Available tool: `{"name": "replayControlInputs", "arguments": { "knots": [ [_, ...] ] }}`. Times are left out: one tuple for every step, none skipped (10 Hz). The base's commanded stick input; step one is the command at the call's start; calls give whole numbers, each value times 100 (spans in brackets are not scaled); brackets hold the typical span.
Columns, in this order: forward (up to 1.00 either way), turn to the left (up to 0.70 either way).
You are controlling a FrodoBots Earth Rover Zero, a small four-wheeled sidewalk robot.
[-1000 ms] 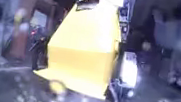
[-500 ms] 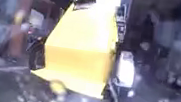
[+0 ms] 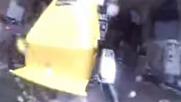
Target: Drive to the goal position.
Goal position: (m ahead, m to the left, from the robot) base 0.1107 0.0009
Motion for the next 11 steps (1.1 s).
{"name": "replayControlInputs", "arguments": {
  "knots": [
    [0, -45],
    [0, -45],
    [0, -45],
    [0, -45],
    [0, -45],
    [0, -45],
    [0, -45],
    [0, -45],
    [0, -45],
    [0, -45],
    [0, -45]
  ]
}}
